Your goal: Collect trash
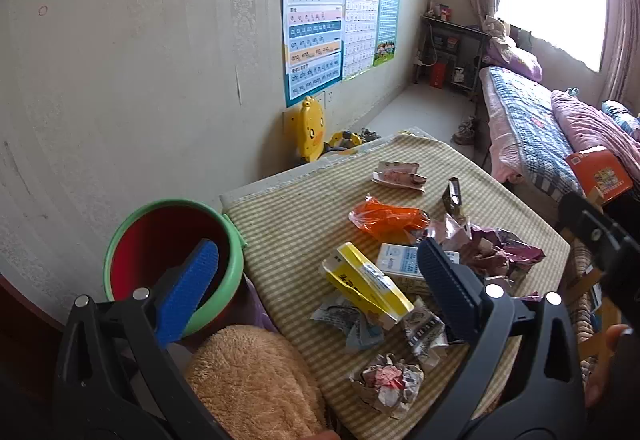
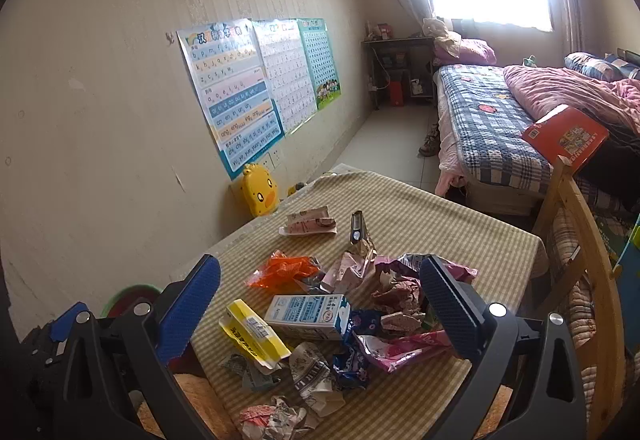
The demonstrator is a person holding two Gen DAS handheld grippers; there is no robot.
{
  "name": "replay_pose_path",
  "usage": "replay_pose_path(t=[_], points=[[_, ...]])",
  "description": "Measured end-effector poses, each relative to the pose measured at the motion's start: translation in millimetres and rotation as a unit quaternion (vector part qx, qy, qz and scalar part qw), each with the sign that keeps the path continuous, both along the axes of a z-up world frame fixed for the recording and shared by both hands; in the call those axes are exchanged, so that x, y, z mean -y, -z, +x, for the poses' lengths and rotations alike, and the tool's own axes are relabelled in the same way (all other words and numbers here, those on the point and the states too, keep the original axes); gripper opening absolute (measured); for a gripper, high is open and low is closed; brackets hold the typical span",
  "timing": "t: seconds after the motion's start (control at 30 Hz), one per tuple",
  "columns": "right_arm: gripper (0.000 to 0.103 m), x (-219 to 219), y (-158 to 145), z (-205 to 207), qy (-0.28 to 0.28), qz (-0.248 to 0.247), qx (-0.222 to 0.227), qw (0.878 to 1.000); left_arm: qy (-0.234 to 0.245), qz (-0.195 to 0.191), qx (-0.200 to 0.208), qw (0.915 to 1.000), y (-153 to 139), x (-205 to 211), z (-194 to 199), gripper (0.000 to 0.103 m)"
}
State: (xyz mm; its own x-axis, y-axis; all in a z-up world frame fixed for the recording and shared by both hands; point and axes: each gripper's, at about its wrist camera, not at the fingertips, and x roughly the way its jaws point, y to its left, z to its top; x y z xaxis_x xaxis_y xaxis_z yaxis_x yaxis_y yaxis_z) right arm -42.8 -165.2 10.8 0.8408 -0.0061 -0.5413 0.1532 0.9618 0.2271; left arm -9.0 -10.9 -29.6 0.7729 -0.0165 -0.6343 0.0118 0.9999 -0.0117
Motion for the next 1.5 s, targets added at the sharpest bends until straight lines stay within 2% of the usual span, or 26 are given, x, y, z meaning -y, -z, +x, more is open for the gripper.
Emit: replay_pose_path(t=[0.17, 0.57, 0.77, 0.83, 1.03, 1.13, 1.17, 1.27, 1.5], points=[[0.096, 2, 8, 4, -0.025, 0.025, -0.015, 0.999, 0.004, -0.011, -0.009, 0.9999, 2, -1, 2, 0.098], [0.096, 2, 9, 3, -0.023, 0.025, -0.015, 0.999, -0.011, -0.018, -0.024, 0.9995, 9, -7, 5, 0.098], [0.096, 7, 12, 4, -0.018, 0.032, -0.025, 0.999, -0.002, 0.003, -0.024, 0.9997, 11, -3, 5, 0.098], [0.096, 6, 13, 5, -0.018, 0.031, -0.026, 0.999, -0.006, 0.018, -0.015, 0.9997, 9, 0, 4, 0.098], [0.096, 5, 12, 5, -0.020, 0.031, -0.019, 0.999, 0.002, 0.019, 0.021, 0.9996, -4, 0, -1, 0.098], [0.096, 6, 13, 4, -0.019, 0.034, -0.019, 0.999, -0.003, -0.008, 0.034, 0.9994, -9, -6, -4, 0.098], [0.096, 7, 13, 4, -0.018, 0.035, -0.019, 0.999, 0.003, -0.010, 0.032, 0.9994, -9, -5, -4, 0.098], [0.096, 8, 13, 3, -0.015, 0.040, -0.019, 0.999, 0.000, 0.016, 0.036, 0.9992, -7, 0, -5, 0.098], [0.096, 8, 12, 2, -0.015, 0.041, -0.016, 0.999, 0.003, 0.000, 0.013, 0.9999, -7, -2, 1, 0.098]])
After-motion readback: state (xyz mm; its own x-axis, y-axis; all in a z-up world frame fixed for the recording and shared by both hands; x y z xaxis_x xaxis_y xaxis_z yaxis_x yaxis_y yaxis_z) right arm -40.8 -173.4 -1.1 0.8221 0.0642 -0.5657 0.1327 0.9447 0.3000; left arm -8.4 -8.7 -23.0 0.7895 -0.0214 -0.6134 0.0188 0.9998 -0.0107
